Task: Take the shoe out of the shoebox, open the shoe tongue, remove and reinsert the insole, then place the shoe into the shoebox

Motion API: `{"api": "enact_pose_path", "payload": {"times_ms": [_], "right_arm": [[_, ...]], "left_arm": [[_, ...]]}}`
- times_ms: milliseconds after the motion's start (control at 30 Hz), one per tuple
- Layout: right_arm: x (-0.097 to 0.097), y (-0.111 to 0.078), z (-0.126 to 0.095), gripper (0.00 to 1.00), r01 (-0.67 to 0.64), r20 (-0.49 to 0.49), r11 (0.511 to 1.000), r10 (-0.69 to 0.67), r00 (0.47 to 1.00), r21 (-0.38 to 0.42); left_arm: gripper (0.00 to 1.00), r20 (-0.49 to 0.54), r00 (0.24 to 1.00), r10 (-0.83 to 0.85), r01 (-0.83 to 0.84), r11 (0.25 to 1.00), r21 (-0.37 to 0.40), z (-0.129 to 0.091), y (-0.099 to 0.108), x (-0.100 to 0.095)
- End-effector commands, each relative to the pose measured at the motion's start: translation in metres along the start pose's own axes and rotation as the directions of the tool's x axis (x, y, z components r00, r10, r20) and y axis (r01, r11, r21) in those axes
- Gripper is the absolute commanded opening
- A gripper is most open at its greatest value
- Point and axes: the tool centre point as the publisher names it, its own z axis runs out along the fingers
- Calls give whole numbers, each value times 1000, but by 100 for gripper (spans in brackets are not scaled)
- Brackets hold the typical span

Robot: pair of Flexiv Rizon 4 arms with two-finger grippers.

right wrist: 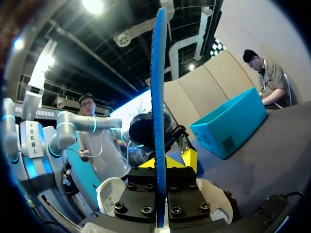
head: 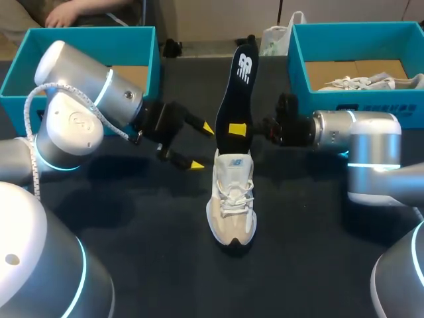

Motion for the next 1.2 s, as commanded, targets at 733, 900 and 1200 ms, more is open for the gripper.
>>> {"api": "enact_pose_path", "payload": {"times_ms": [733, 900, 1200], "right_arm": [[-6, 0, -7, 0, -2, 101, 999, -2, 995, 35], [-8, -4, -10, 0, -8, 117, 998, 2, 993, 58], [-16, -11, -5, 0, -37, 139, 997, 26, 990, 75]], "left_arm": [[100, -2, 1000, 0, 0, 1000, -4, 0, -1, 0], [100, -2, 1000, 0, 0, 1000, -4, 0, -1, 0], [100, -2, 1000, 0, 0, 1000, -4, 0, -1, 0]]}}
